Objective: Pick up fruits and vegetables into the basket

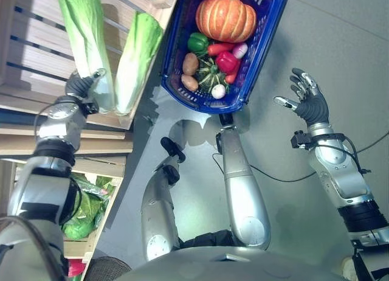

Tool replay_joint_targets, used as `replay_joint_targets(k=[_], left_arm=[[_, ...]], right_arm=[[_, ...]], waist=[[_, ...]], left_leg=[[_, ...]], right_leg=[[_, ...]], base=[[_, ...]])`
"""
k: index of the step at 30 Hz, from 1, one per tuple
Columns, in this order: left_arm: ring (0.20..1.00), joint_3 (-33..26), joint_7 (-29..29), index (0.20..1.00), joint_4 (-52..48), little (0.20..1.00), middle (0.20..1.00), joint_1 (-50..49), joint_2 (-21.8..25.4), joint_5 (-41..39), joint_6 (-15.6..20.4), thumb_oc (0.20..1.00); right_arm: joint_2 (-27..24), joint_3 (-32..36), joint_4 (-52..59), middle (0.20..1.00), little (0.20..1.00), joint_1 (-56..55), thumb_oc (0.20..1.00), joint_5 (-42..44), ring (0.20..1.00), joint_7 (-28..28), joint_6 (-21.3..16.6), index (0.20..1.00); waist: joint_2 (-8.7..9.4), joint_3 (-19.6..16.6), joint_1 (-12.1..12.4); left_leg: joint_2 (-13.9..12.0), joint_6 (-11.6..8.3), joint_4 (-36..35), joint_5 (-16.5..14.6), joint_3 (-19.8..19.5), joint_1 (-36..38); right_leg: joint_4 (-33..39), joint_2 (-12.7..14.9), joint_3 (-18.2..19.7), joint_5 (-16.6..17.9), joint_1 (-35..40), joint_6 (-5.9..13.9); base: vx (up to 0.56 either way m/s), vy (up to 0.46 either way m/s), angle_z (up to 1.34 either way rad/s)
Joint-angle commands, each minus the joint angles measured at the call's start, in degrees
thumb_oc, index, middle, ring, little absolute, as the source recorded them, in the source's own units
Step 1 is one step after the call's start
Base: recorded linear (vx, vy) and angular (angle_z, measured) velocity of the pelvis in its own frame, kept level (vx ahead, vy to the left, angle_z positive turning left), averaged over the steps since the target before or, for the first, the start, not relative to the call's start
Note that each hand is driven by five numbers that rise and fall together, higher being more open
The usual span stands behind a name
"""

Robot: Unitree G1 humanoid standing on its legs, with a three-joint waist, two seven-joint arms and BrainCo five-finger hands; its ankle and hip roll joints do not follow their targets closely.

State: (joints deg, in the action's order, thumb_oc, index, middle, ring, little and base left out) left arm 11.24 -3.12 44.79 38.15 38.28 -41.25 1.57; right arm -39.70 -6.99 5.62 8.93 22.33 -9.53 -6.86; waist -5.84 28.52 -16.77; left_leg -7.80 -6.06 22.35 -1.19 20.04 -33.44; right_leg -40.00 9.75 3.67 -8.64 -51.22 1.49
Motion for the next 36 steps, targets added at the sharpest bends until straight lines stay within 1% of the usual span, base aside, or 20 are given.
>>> replay_joint_targets(k=[1,3,4,6,7,8,9,12,13,17,18,19,21,23,24,25,29,32,34,36], left_arm=[[0.2,-0.51,-3.63,0.2,-7.45,0.2,0.2,-3.28,-6.73,0.6,10.07,0.2],[0.2,-1.03,-6.62,0.2,-10.26,0.2,0.2,-4.8,-7.35,5.08,13.44,0.2],[0.2,-1.0,-9.63,0.2,-13.76,0.2,0.2,-6.03,-7.3,8.45,15.3,0.2],[0.2,-1.12,-13.59,0.2,-17.31,0.2,0.2,-7.05,-7.58,13.49,17.08,0.2],[0.2,-1.07,-15.68,0.2,-19.95,0.2,0.2,-7.32,-7.36,15.36,17.66,0.2],[0.2,-0.64,-18.97,0.2,-23.56,0.2,0.2,-7.67,-7.88,19.47,18.07,0.2],[0.2,-0.41,-20.41,0.2,-24.79,0.2,0.2,-7.85,-8.01,21.9,18.98,0.2],[0.2,0.29,-23.08,0.2,-28.9,0.2,0.2,-7.29,-8.5,26.06,17.71,0.2],[0.2,1.14,-24.32,0.2,-30.28,0.2,0.2,-6.6,-8.75,30.07,17.61,0.2],[0.2,2.93,-26.09,0.2,-32.12,0.2,0.2,-4.96,-8.15,35.75,17.34,0.2],[0.2,3.82,-27.19,0.2,-33.24,0.2,0.2,-4.17,-7.83,39.57,17.16,0.2],[0.2,4.1,-27.37,0.2,-33.5,0.2,0.2,-3.94,-7.66,40.52,17.05,0.2],[0.2,5.37,-28.4,0.2,-35.12,0.2,0.2,-2.46,-6.78,44.79,16.52,0.2],[0.2,6.1,-28.94,0.2,-35.28,0.2,0.2,-1.91,-6.61,47.16,16.61,0.2],[0.2,7.14,-29.28,0.2,-35.21,0.2,0.2,-1.26,-6.35,48.39,16.9,0.2],[0.2,8.16,-29.23,0.2,-35.77,0.2,0.2,-0.39,-6.15,49.59,16.38,0.2],[0.2,10.68,-29.41,0.2,-36.12,0.2,0.2,1.25,-6.01,52.88,15.58,0.2],[0.2,12.96,-28.73,0.2,-35.86,0.2,0.2,2.79,-5.88,54.76,14.81,0.2],[0.2,14.5,-28.99,0.2,-36.02,0.2,0.2,3.56,-5.94,57.53,14.27,0.2],[0.2,15.65,-29.02,0.2,-35.99,0.2,0.2,4.26,-5.82,58.7,14.37,0.2]], right_arm=[[-0.71,2.67,5.99,1.0,1.0,1.67,1.0,-0.99,1.0,3.23,-4.6,1.0],[-0.39,2.28,6.94,1.0,1.0,3.26,1.0,0.46,1.0,4.12,-3.83,1.0],[0.32,1.95,7.4,1.0,1.0,4.89,1.0,2.7,1.0,4.58,-2.99,1.0],[1.26,1.13,7.98,1.0,1.0,6.82,1.0,5.32,1.0,5.06,-2.85,1.0],[2.62,0.54,8.47,1.0,1.0,8.14,1.0,6.08,1.0,5.13,-2.6,1.0],[4.71,-0.83,9.2,1.0,1.0,10.85,1.0,7.57,1.0,4.3,-1.12,1.0],[5.68,-1.53,9.56,1.0,1.0,11.99,1.0,8.37,1.0,4.18,-0.49,1.0],[9.09,-4.04,10.1,1.0,1.0,15.94,1.0,10.3,1.0,2.81,1.31,1.0],[11.19,-5.7,10.27,1.0,1.0,18.02,1.0,11.77,1.0,2.29,1.47,1.0],[14.76,-8.52,10.3,1.0,1.0,21.5,1.0,14.92,1.0,0.44,2.8,1.0],[16.62,-9.82,9.93,1.0,1.0,22.73,1.0,16.62,1.0,-0.42,3.13,1.0],[17.14,-10.16,9.76,1.0,1.0,23.01,1.0,17.17,1.0,-0.62,3.17,1.0],[19.76,-12.06,8.81,1.0,1.0,24.01,1.0,22.88,1.0,-1.84,3.43,1.0],[21.08,-12.79,7.84,1.0,1.0,24.19,1.0,25.91,1.0,-1.79,3.03,1.0],[22.33,-13.33,6.92,1.0,1.0,24.25,1.0,27.66,1.0,-1.89,2.33,1.0],[23.39,-14.42,6.12,1.0,1.0,24.41,1.0,28.13,1.0,-2.4,1.02,1.0],[24.72,-15.89,5.4,1.0,1.0,25.08,1.0,29.78,1.0,-3.12,0.85,1.0],[25.52,-17.39,4.09,1.0,1.0,25.93,1.0,32.46,1.0,-3.73,1.17,1.0],[25.98,-18.24,2.91,1.0,1.0,26.66,1.0,35.01,1.0,-4.88,1.63,1.0],[26.44,-18.89,1.44,1.0,1.0,27.04,1.0,37.38,1.0,-5.77,1.52,1.0]], waist=[[0.79,1.28,0.1],[0.54,1.28,1.06],[0.47,1.28,1.96],[0.35,1.28,2.92],[0.32,1.28,3.71],[0.3,1.28,4.99],[0.35,1.28,5.47],[0.62,1.28,7.18],[1.02,1.28,8.14],[2.0,1.28,9.83],[2.65,1.28,10.64],[2.87,1.28,10.86],[4.02,1.28,12.05],[4.44,1.28,12.45],[4.84,1.28,12.79],[5.21,1.28,13.27],[5.79,1.28,13.77],[6.21,1.28,14.13],[6.52,1.28,14.41],[6.69,1.28,14.66]], left_leg=[[-0.06,1.05,5.99,-5.62,-0.79,-0.08],[0.17,1.12,5.76,-5.68,-1.2,0.96],[0.29,1.14,5.8,-5.62,-1.66,1.98],[0.54,1.24,5.39,-5.57,-2.0,2.95],[0.7,1.31,5.2,-5.59,-2.42,3.69],[1.0,1.45,5.1,-5.6,-3.14,4.55],[1.07,1.5,5.11,-5.63,-3.37,4.93],[1.15,1.69,5.02,-5.58,-4.01,5.92],[1.11,2.34,4.7,-4.21,-3.98,5.76],[1.09,2.55,4.68,-4.1,-4.96,6.93],[1.05,2.69,4.7,-4.13,-5.49,7.47],[1.04,2.71,4.7,-4.13,-5.65,7.61],[0.91,2.91,4.72,-4.08,-6.35,8.17],[0.81,2.96,4.69,-4.01,-6.58,8.33],[0.8,3.11,4.8,-4.02,-6.88,8.52],[0.78,3.22,4.8,-4.04,-7.19,8.91],[0.71,3.31,4.65,-4.01,-7.56,9.75],[0.77,3.38,4.41,-4.0,-7.82,10.65],[0.76,3.38,4.42,-4.07,-8.05,11.2],[0.79,3.41,4.39,-4.13,-8.18,11.62]], right_leg=[[4.54,-0.53,-3.38,-1.16,4.62,0.56],[4.82,-0.2,-3.91,-1.37,6.07,0.56],[4.98,0.05,-4.43,-1.53,7.64,0.47],[5.34,0.32,-5.05,-1.64,9.09,0.47],[5.47,0.44,-5.43,-1.76,10.25,0.45],[5.64,0.54,-6.01,-1.9,11.84,0.4],[5.71,0.62,-6.31,-1.95,12.51,0.39],[6.06,0.75,-7.33,-1.86,14.49,0.26],[6.74,0.82,-8.31,-0.32,15.02,-0.15],[7.48,0.96,-9.66,0.13,17.43,-0.1],[7.75,0.95,-10.29,0.32,18.57,-0.05],[7.87,0.93,-10.48,0.4,18.91,-0.03],[8.3,0.88,-11.47,0.81,20.38,0.09],[8.44,0.85,-11.84,0.97,20.87,0.14],[8.44,0.71,-12.1,1.09,21.36,0.17],[8.67,0.75,-12.51,1.18,22.18,0.23],[9.19,0.78,-13.21,1.45,23.55,0.49],[9.79,0.78,-13.62,1.66,24.81,0.67],[10.05,0.74,-13.88,1.71,25.66,0.76],[10.35,0.72,-14.15,1.7,26.4,0.76]], base=[[-0.02,-0.047,0.2],[-0.02,-0.055,0.22],[-0.01,-0.075,0.16],[-0.01,-0.081,0.13],[-0.02,-0.127,0.11],[-0.02,-0.139,0.1],[-0.03,-0.146,0.15],[-0.05,-0.133,0.18],[-0.1,-0.178,0.19],[-0.03,-0.156,0.21],[-0.01,-0.146,0.19],[0.0,-0.194,0.24],[-0.01,-0.16,0.18],[-0.01,-0.118,0.09],[-0.01,-0.169,0.1],[0.0,-0.142,0.11],[0.0,-0.083,0.16],[0.01,-0.055,0.06],[0.01,-0.063,0.05],[0.01,-0.058,0.0]])
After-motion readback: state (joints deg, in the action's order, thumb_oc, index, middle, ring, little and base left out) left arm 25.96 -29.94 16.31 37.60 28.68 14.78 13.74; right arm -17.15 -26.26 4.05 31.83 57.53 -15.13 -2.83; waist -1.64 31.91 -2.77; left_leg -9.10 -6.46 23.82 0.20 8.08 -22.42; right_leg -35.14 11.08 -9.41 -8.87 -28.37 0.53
